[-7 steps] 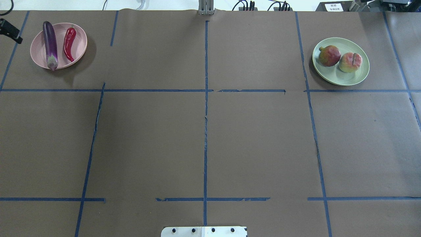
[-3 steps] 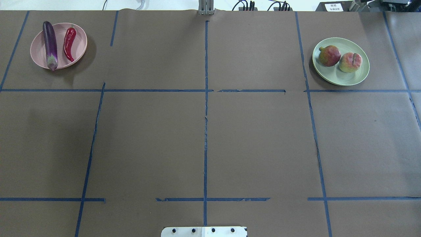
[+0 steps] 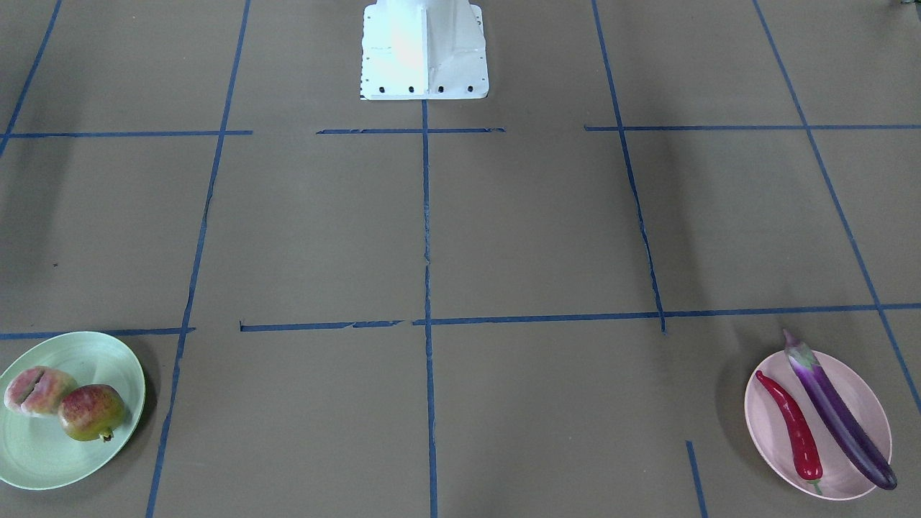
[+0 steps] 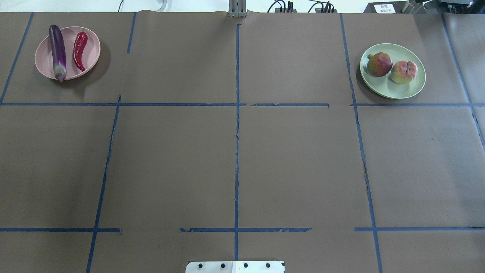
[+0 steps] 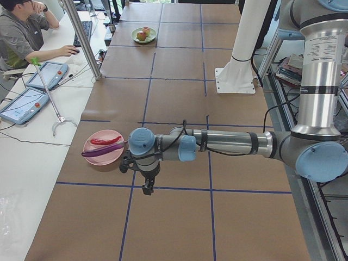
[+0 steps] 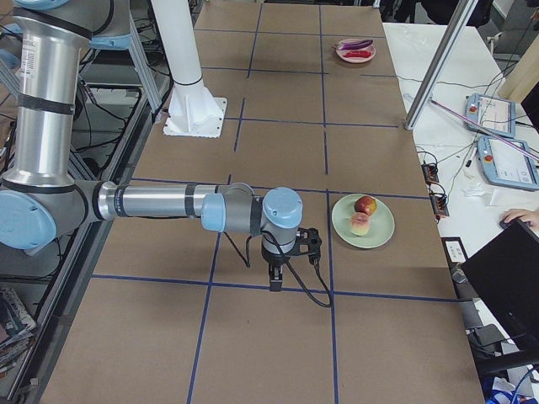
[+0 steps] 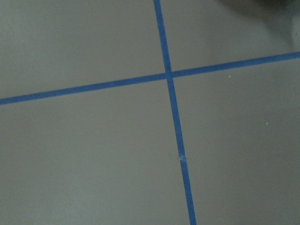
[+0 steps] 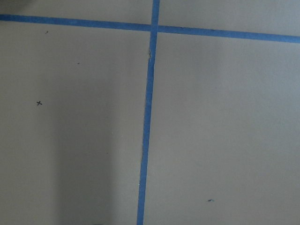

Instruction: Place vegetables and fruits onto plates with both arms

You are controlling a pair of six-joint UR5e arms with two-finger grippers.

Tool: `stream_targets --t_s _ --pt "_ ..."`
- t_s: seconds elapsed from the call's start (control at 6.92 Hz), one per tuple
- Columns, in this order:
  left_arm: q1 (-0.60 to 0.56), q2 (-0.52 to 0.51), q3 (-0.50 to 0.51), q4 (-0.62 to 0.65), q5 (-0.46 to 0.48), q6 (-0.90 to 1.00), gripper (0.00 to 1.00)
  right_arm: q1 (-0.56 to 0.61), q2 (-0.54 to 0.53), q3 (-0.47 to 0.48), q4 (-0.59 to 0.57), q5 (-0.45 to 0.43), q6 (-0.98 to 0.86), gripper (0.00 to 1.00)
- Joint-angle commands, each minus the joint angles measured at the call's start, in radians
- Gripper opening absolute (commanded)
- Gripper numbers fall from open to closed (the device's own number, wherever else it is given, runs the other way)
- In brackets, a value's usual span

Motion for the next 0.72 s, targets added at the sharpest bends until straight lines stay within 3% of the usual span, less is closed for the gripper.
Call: stream_targets --t_s 0.0,0.14,0.58 --pt "-0.006 0.057 -0.078 -0.003 0.007 0.001 1.0 0.003 -0.006 0.005 -0.008 0.002 -0.006 1.0" --pt "-0.006 0.082 -0.127 0.009 0.01 0.004 1.0 0.003 -0.006 0.005 -0.007 0.002 -0.005 1.0" --pt "-0.003 0.097 -0.123 0.0 0.012 0.001 1.0 0.001 -0.006 0.001 -0.005 0.004 -0.005 1.0"
